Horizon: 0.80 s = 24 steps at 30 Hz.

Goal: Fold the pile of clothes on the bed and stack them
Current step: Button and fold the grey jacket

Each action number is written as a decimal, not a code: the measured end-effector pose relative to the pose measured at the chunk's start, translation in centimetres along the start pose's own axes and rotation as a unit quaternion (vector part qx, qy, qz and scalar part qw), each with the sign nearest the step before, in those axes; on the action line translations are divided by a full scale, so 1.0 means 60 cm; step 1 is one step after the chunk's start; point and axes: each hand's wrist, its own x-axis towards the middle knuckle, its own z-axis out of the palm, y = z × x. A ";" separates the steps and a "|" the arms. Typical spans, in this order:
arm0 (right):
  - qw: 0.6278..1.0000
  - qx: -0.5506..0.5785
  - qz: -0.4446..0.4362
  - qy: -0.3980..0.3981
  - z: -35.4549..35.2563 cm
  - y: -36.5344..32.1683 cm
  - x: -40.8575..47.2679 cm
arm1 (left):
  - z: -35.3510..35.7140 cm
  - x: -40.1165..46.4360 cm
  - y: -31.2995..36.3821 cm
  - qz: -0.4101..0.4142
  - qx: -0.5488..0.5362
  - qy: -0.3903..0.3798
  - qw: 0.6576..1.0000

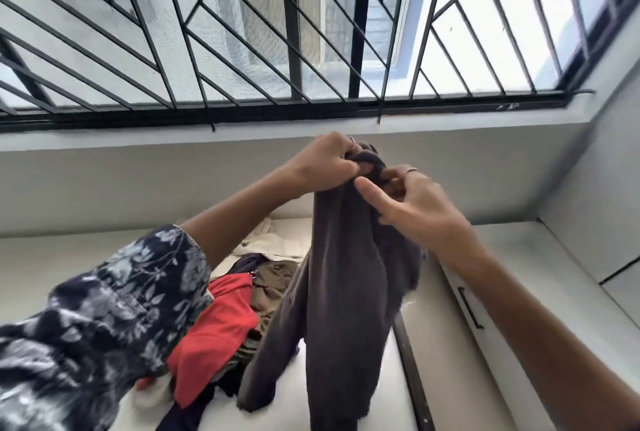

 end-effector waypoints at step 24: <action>0.996 0.069 -0.047 -0.014 -0.092 0.146 0.047 | -0.060 -0.229 -0.117 -0.172 0.047 0.187 0.966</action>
